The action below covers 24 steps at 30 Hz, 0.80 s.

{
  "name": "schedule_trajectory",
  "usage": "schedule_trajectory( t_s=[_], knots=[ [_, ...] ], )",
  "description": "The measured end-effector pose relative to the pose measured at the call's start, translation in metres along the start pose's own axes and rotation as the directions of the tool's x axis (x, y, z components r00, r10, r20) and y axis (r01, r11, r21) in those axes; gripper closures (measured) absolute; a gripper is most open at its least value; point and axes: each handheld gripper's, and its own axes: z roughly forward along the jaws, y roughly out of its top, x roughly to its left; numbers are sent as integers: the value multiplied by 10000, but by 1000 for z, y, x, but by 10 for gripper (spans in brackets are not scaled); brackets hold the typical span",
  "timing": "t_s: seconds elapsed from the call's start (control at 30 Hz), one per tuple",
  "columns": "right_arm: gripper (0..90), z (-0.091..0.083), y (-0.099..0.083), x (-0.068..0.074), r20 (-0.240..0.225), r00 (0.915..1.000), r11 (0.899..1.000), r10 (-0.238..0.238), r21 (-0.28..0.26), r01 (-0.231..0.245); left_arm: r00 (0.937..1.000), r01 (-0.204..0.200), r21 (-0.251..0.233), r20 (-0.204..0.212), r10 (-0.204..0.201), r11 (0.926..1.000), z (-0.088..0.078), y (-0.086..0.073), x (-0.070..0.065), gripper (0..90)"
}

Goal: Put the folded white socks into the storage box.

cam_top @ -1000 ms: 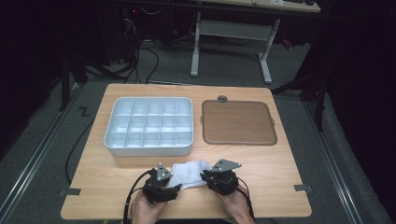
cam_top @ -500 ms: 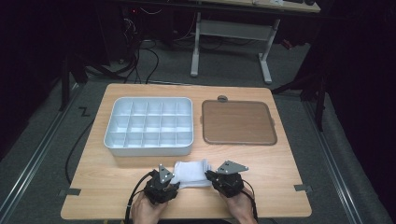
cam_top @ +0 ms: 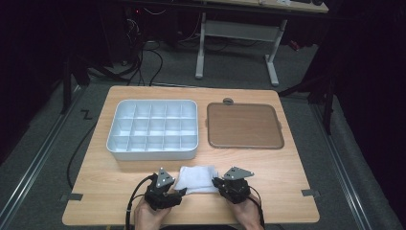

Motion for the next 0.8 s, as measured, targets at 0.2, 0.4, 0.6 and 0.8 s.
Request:
schedule_trajectory(
  t_s=[0.2,0.4,0.6,0.8],
  knots=[
    [846,1,2,-2,84,10000,10000,-27,43,27,9998,64,88,161,-65,9999,22,10,3,475],
    [841,3,3,-5,166,9998,10000,-66,26,65,9984,-297,821,-462,336,9962,35,-3,9,509],
    [768,1,3,-3,253,9996,10000,-94,32,93,9988,-87,967,-463,132,9953,33,-2,11,494],
    [700,-13,13,4,284,9995,9981,-122,-607,139,9985,-3,1163,-551,67,9932,25,-2,13,477]
  ],
)
